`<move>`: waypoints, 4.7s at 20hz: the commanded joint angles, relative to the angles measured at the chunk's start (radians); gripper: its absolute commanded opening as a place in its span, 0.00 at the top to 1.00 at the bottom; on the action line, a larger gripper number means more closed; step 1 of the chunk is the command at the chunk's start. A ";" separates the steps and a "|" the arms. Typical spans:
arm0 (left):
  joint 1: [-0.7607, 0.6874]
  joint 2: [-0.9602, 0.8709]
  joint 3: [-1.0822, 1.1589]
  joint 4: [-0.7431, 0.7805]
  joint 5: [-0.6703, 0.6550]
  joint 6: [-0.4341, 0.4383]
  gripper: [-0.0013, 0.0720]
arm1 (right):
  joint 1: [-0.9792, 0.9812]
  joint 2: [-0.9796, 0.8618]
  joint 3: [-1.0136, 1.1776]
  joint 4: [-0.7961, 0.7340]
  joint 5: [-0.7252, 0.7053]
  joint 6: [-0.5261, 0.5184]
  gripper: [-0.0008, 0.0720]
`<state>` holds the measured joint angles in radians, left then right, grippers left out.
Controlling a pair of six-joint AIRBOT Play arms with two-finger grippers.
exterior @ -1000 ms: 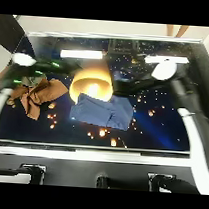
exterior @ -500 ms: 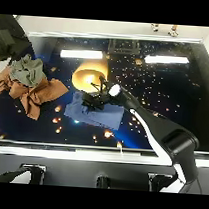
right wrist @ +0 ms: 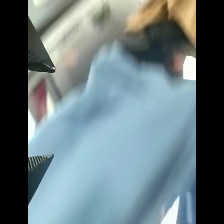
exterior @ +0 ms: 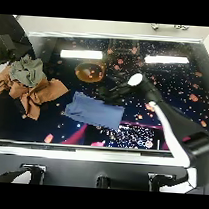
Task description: Fold the shirts.
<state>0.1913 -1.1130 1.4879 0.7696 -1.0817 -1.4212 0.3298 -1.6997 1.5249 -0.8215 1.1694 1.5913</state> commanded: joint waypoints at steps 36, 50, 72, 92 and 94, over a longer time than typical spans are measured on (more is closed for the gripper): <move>-0.002 0.002 -0.007 0.005 -0.005 0.006 0.94 | -1.516 0.359 -0.292 -0.400 0.255 0.094 0.93; -0.002 0.002 -0.007 0.004 -0.004 -0.004 0.94 | -1.530 0.394 -0.637 -0.599 0.143 0.130 0.93; -0.336 -0.244 -0.034 0.802 -0.440 -0.229 0.05 | -0.455 0.381 0.006 -0.528 0.319 0.058 0.16; -0.336 -0.052 -0.361 0.722 -0.202 -0.308 0.07 | -0.380 0.373 -0.165 -0.484 0.324 0.057 0.15; -0.336 -0.052 -0.361 0.722 -0.202 -0.308 0.07 | -0.380 0.373 -0.165 -0.484 0.324 0.057 0.15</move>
